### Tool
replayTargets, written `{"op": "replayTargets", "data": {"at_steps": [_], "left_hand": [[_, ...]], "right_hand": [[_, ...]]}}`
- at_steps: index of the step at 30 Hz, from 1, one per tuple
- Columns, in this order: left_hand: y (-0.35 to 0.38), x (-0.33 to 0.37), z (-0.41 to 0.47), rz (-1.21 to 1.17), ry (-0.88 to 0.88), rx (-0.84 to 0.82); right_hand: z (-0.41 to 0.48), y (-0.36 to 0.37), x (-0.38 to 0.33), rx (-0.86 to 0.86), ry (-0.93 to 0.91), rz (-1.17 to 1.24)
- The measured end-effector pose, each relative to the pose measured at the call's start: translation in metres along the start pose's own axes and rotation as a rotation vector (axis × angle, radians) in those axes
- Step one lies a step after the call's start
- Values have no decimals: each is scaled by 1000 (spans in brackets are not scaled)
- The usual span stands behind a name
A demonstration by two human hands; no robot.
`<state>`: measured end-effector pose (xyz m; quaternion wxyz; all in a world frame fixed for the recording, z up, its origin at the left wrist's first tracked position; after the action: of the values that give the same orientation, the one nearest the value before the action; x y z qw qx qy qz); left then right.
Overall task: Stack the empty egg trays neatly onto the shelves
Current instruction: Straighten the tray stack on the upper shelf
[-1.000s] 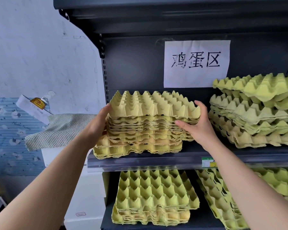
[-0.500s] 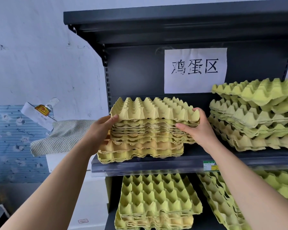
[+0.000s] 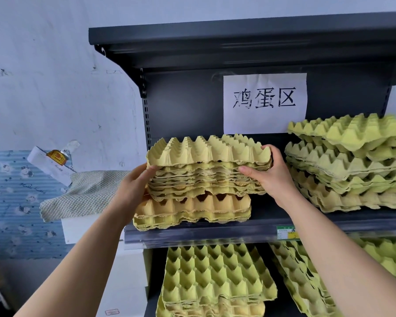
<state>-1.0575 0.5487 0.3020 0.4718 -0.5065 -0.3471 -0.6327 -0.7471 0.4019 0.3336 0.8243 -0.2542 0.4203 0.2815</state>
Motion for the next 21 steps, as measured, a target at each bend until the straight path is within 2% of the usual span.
{"op": "replayTargets", "data": {"at_steps": [4, 11, 18, 21], "left_hand": [[-4, 21, -2, -62, 62, 77], [-43, 23, -8, 32, 141, 225], [-35, -5, -16, 197, 113, 193], [-35, -25, -4, 234, 43, 184]], "right_hand": [[1, 1, -12, 20, -46, 42], [-8, 25, -27, -16, -103, 73], [-19, 42, 13, -124, 24, -66], [-15, 48, 15, -185, 41, -144]]}}
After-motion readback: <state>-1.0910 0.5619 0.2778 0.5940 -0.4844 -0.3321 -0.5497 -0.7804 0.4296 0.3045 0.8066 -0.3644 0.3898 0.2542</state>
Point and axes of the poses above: each hand's wrist, its own z-axis towards the middle knuckle, its own y-axis out of the palm, x = y × z, the point moved 9 cm from there along z, towards the middle knuckle, and after that the axes turned 1 degree about z, right-handed, at the moved point
